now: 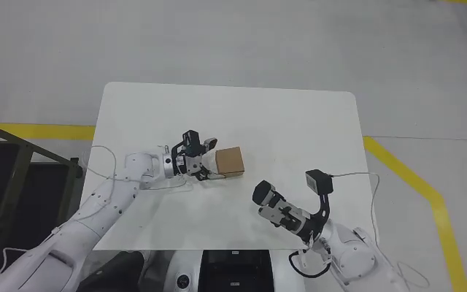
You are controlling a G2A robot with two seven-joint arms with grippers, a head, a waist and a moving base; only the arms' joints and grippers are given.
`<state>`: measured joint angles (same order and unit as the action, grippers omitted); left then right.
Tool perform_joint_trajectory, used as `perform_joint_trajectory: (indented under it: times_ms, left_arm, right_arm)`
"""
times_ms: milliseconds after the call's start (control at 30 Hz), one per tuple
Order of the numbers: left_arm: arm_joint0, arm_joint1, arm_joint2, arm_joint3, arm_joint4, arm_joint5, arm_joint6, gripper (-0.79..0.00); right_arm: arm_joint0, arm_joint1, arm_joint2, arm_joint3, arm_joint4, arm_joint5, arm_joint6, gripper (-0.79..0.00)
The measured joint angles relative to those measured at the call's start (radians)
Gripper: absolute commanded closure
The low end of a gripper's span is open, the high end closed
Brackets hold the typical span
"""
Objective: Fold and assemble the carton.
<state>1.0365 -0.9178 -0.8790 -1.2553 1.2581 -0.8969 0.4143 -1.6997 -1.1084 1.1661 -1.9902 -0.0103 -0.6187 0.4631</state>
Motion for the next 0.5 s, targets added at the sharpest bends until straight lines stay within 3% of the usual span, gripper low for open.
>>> perform_joint_trajectory:
  times_ms: [233, 500]
  left_arm:
    - [0.107, 0.054, -0.177, -0.100, -0.063, -0.061, 0.070, -0.785]
    - [0.237, 0.098, -0.363, -0.196, -0.195, -0.032, -0.101, -0.785]
  right_arm:
    - [0.054, -0.015, -0.033, 0.068, -0.083, -0.010, -0.108, -0.785]
    - [0.102, -0.030, -0.023, 0.167, -0.367, 0.000, -0.312, -0.785]
